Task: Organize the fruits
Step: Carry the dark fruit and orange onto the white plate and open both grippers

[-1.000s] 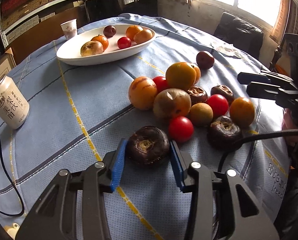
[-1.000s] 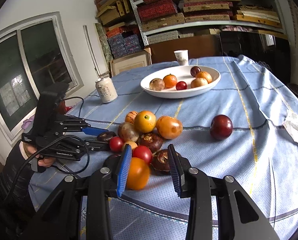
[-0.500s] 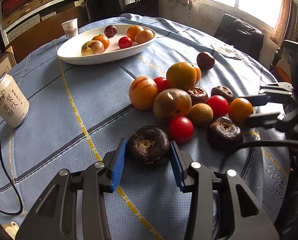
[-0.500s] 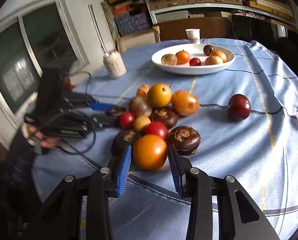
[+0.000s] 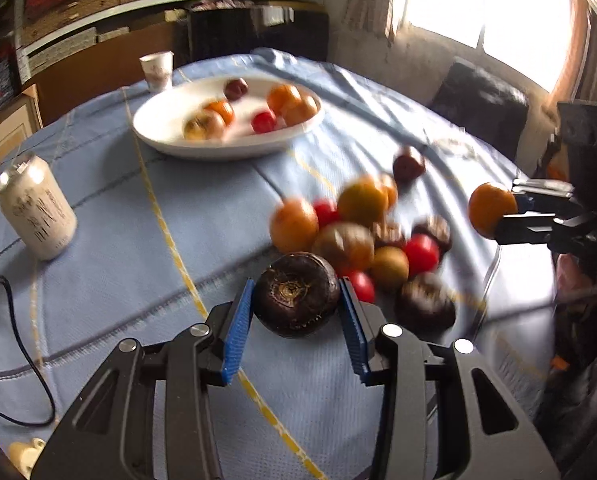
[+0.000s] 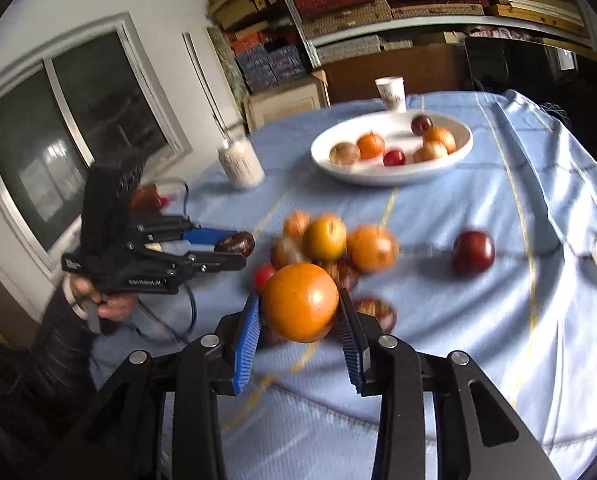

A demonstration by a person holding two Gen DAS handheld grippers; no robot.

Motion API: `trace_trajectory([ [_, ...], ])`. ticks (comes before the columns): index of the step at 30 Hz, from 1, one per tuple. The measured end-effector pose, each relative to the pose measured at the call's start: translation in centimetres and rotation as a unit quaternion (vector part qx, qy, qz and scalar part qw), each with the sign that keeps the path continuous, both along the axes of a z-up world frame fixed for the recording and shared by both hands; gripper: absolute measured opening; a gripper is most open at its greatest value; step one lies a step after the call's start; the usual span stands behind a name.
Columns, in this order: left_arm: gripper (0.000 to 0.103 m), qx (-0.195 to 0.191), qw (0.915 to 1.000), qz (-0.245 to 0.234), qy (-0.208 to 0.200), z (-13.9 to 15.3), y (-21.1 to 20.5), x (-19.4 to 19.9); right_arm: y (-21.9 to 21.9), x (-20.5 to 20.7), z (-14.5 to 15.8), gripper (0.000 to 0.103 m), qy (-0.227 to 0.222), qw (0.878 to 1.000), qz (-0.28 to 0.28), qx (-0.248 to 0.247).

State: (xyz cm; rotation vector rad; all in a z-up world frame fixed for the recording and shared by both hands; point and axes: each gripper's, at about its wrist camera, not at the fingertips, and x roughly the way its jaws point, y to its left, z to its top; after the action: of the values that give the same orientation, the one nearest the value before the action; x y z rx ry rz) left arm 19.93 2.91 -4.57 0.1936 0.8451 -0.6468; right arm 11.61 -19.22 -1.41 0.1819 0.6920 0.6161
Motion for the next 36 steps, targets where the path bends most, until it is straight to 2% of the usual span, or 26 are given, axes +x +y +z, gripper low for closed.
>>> trace_trajectory([
  [4,0.041,-0.023,0.9987,0.041,-0.017,3.1,-0.2,3.2,-0.8,3.9,2.0,0.038,-0.023,1.0,-0.018,0.009],
  [9,0.041,-0.036,0.995,0.093,-0.002,4.9,-1.6,9.7,-0.8,12.2,1.7,0.038,0.027,0.998,-0.048,0.022],
  [12,0.041,-0.021,0.9893,0.144,0.005,4.8,-1.8,14.4,0.2,16.2,0.7,0.038,0.046,0.997,-0.056,0.007],
  [14,0.041,-0.027,0.9846,0.17,0.029,4.1,-1.5,17.5,1.0,17.9,0.0,0.038,0.056,0.997,-0.061,-0.012],
  [17,0.041,-0.009,0.9803,0.192,0.044,2.9,-1.8,20.4,2.1,19.9,-1.2,0.038,0.081,0.995,-0.062,-0.023],
  [20,0.043,0.012,0.9789,0.199,0.045,2.0,-2.5,21.6,2.7,20.7,-1.7,0.039,0.086,0.994,-0.06,-0.029],
  [21,0.057,0.013,0.9784,0.201,0.044,1.9,-2.6,21.7,2.8,20.7,-1.8,0.041,0.087,0.994,-0.059,-0.029],
  [22,0.079,0.012,0.9773,0.207,0.041,2.0,-2.6,21.6,2.9,20.5,-1.7,0.045,0.088,0.994,-0.057,-0.028],
  [23,0.087,0.007,0.9766,0.212,0.034,2.2,-2.5,21.3,2.9,19.9,-1.5,0.059,0.08,0.995,-0.056,-0.026],
  [24,0.091,-0.003,0.9759,0.217,0.024,2.5,-2.3,20.9,2.9,19.3,-1.1,0.066,0.069,0.996,-0.057,-0.029],
  [26,0.092,-0.022,0.9746,0.223,0.006,3.4,-1.7,19.4,3.0,18.0,-0.3,0.068,0.043,0.996,-0.06,-0.045],
  [29,0.095,-0.04,0.9738,0.224,0.0,4.1,-1.1,17.1,3.1,15.7,0.5,0.072,0.016,0.995,-0.068,-0.064],
  [36,0.095,-0.076,0.9745,0.211,0.001,3.7,0.0,10.1,2.5,10.4,1.1,0.073,-0.014,0.992,-0.088,-0.089],
])
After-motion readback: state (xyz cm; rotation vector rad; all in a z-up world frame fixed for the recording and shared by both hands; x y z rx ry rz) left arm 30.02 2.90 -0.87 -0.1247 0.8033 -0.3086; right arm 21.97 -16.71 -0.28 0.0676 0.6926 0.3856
